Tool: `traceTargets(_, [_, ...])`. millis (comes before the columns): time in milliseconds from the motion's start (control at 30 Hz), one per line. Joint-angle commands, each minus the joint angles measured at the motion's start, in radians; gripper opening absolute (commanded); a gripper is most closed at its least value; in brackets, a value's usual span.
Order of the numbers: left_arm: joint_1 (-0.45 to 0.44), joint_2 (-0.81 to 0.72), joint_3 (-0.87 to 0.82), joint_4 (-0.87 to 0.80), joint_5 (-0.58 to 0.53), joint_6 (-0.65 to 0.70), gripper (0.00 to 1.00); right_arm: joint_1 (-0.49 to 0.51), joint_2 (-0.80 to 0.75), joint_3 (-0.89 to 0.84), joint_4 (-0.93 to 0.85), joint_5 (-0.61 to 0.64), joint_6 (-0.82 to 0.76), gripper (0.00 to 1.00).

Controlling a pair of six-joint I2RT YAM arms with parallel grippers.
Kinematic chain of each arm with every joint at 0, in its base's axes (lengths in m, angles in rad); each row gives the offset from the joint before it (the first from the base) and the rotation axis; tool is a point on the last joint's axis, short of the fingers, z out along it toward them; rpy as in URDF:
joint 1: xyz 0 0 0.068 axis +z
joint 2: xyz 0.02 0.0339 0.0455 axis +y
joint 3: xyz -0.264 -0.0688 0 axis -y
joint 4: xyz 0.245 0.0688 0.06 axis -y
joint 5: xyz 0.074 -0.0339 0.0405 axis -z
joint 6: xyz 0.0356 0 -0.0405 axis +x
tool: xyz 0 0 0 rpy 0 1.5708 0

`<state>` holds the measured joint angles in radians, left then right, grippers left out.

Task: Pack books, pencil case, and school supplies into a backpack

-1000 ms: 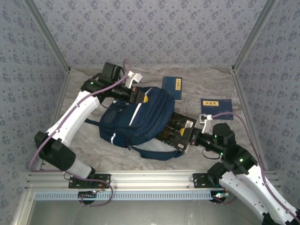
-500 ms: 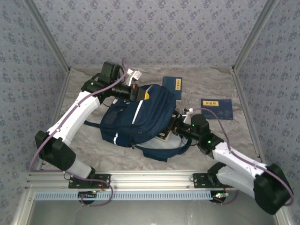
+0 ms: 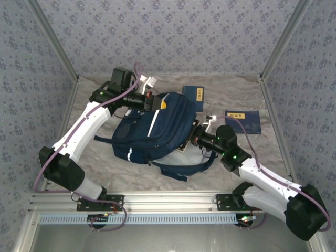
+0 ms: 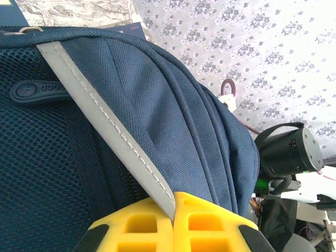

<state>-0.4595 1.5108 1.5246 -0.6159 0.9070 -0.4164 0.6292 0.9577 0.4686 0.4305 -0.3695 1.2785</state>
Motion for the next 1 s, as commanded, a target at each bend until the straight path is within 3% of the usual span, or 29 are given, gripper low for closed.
traceTargets(0, [0.000, -0.075, 0.032, 0.176, 0.128, -0.012, 0.00, 0.036, 0.045, 0.090, 0.034, 0.048, -0.035, 0.00])
traceTargets(133, [0.001, -0.082, 0.032, 0.187, 0.125, -0.022, 0.00, 0.075, 0.174, 0.187, -0.105, 0.160, -0.099, 0.00])
traceTargets(300, [0.002, -0.084, 0.025, 0.200, 0.124, -0.035, 0.00, 0.102, 0.407, 0.310, -0.112, 0.271, -0.089, 0.02])
traceTargets(433, [0.003, -0.087, 0.019, 0.216, 0.119, -0.048, 0.00, 0.128, 0.591, 0.421, -0.087, 0.309, -0.095, 0.16])
traceTargets(567, [0.015, -0.093, 0.007, 0.221, 0.108, -0.057, 0.00, 0.144, 0.725, 0.490, -0.072, 0.326, -0.068, 0.46])
traceTargets(700, [0.055, -0.122, -0.021, 0.222, 0.071, -0.060, 0.00, 0.142, 0.680, 0.456, -0.028, 0.298, -0.114, 0.63])
traceTargets(833, [0.108, -0.149, -0.076, 0.260, 0.038, -0.093, 0.00, 0.144, 0.528, 0.415, -0.134, 0.327, -0.263, 0.76])
traceTargets(967, [0.142, -0.166, -0.114, 0.278, -0.010, -0.113, 0.00, 0.137, 0.355, 0.296, -0.167, 0.324, -0.347, 0.83])
